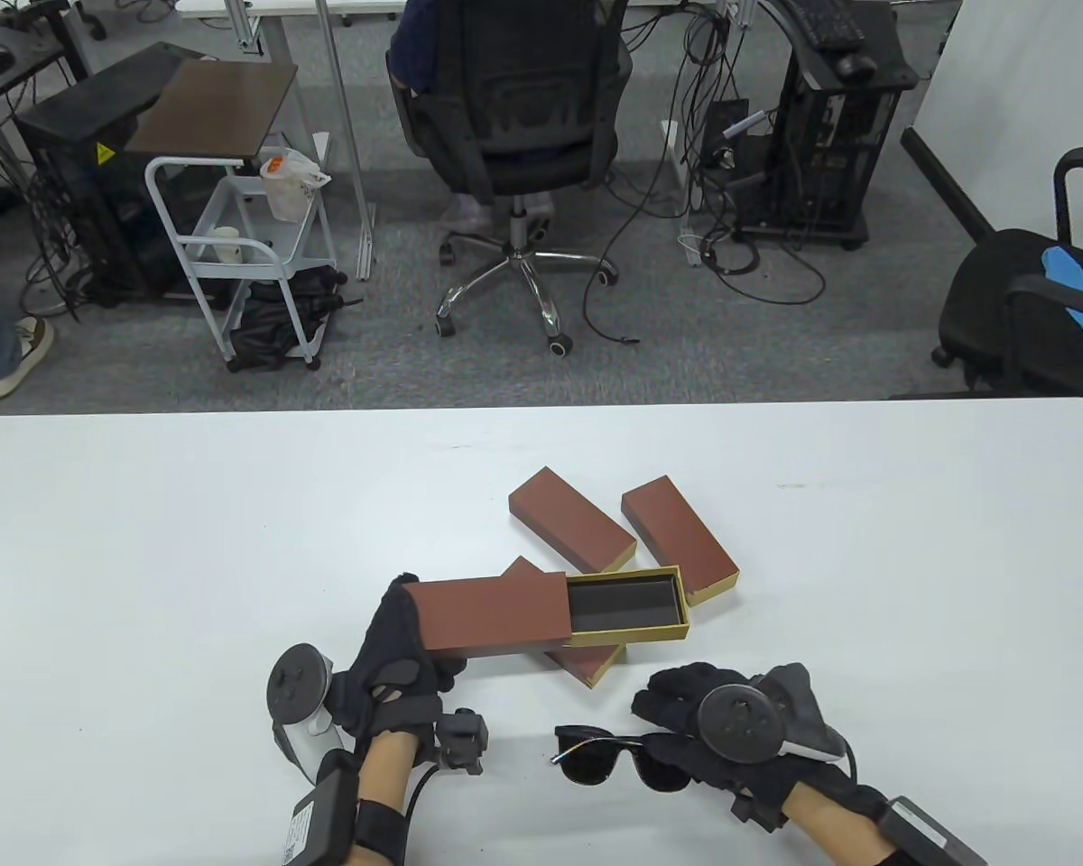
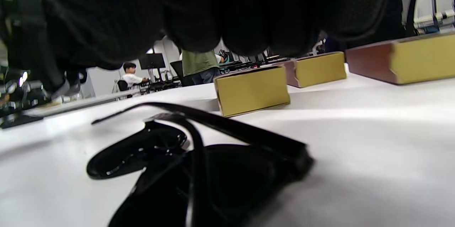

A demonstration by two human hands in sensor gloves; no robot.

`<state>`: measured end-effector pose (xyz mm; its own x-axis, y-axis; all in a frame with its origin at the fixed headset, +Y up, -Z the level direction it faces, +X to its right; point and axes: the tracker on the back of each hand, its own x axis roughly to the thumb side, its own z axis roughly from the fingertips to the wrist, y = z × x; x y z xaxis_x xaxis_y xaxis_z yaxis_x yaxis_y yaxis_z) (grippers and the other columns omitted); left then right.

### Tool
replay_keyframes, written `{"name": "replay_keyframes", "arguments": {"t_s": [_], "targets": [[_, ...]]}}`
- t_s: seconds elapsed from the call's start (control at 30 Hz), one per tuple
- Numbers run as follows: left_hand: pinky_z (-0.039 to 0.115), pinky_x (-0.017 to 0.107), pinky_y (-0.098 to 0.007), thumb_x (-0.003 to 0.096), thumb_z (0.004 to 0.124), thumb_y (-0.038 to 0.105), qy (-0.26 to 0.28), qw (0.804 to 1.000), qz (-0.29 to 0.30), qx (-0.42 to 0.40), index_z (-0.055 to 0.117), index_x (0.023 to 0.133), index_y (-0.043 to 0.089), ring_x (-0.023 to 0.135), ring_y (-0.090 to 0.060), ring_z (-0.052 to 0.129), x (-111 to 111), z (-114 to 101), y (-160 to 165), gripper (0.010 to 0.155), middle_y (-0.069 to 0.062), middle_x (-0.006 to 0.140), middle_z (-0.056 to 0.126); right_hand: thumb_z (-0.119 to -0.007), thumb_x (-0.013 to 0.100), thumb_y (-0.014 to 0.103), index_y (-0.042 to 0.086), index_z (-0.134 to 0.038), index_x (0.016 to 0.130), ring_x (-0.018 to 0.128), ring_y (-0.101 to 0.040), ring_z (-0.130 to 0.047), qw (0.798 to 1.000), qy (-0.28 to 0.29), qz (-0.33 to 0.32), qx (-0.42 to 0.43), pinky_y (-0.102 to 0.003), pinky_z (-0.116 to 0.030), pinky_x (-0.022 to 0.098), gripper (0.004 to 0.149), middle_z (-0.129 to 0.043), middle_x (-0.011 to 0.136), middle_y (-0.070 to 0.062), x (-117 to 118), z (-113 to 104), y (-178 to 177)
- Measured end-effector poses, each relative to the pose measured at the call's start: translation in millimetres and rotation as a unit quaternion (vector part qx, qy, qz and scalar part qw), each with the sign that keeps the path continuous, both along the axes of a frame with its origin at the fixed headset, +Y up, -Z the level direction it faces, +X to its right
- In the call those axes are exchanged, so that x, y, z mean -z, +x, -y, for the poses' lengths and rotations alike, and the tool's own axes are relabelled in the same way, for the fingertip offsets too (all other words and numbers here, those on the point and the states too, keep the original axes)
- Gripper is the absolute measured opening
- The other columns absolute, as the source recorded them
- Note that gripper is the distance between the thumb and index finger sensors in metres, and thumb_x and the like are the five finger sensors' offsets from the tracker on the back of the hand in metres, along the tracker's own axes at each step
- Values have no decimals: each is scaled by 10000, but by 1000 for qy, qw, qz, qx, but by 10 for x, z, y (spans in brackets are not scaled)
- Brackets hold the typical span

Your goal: Slide to open storage boxes and store sunglasses

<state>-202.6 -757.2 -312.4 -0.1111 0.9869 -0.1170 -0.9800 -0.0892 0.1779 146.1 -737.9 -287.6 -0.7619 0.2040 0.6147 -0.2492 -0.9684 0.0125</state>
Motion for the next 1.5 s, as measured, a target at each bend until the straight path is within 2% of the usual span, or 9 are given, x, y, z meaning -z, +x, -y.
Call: {"name": "replay_keyframes", "arguments": {"t_s": [0.13,0.3,0.37,0.6,0.77,0.87,1.03,1.23,1.5], "targets": [[840,254,-403,492,541,653,-4,1000,-9,-1,541,1085,197,352,-195,988,-1,18,-58,748,-79,651,947,-900,272,448,288,-868,712,671,-329,-909,998,27,0,-56,-503,-793,519,469,-904,790,-49,-31,16,-265],[838,256,-410,490,537,648,-4,1000,-12,-9,542,1083,187,349,-200,989,-6,37,-78,751,-91,647,948,-920,247,467,253,-854,728,672,-333,-915,994,22,10,-108,-514,-788,517,531,-901,791,-76,-50,93,-398],[838,256,-411,489,536,647,-5,1000,-10,-7,544,1082,186,348,-200,989,-7,38,-66,751,-92,646,949,-916,256,451,250,-875,706,622,-323,-942,992,34,10,-123,-507,-806,491,495,-931,747,-84,-71,123,-414],[836,253,-416,487,537,643,-10,1000,-5,-10,548,1081,182,345,-207,987,-2,84,-46,752,-98,643,948,-900,286,352,218,-908,662,485,-305,-977,989,42,24,-139,-490,-835,403,399,-986,623,-109,-102,202,-446],[834,259,-420,489,535,642,-12,1000,-3,-8,544,1083,182,350,-209,986,-10,77,-45,752,-99,647,946,-895,285,345,233,-908,663,485,-287,-976,989,42,22,-142,-478,-837,407,395,-988,615,-82,-103,211,-452],[834,260,-419,488,535,642,-12,1000,-6,-9,545,1084,183,350,-209,987,-15,76,-46,752,-99,649,946,-895,280,345,252,-911,660,489,-282,-973,991,49,26,-125,-476,-835,410,391,-985,616,-70,-113,140,-417],[833,260,-421,487,532,640,-15,1000,-8,-11,545,1085,187,352,-211,986,-15,84,-52,750,-99,651,945,-893,279,336,269,-911,660,504,-287,-961,991,79,36,-104,-482,-824,423,387,-972,631,-70,-150,-223,-323],[834,254,-419,487,527,636,-23,1000,-10,2,546,1084,186,348,-212,985,-20,88,-70,748,-100,649,945,-895,275,328,281,-913,658,512,-288,-953,987,123,72,-77,-486,-816,432,386,-964,637,-70,-120,-867,-164],[832,261,-423,488,525,633,-22,1000,12,-9,541,1087,184,356,-215,983,-20,83,-21,749,-104,655,941,-884,283,306,284,-903,672,537,-297,-928,964,203,117,-126,-496,-796,453,390,-941,659,-80,84,-1360,-104]]}}
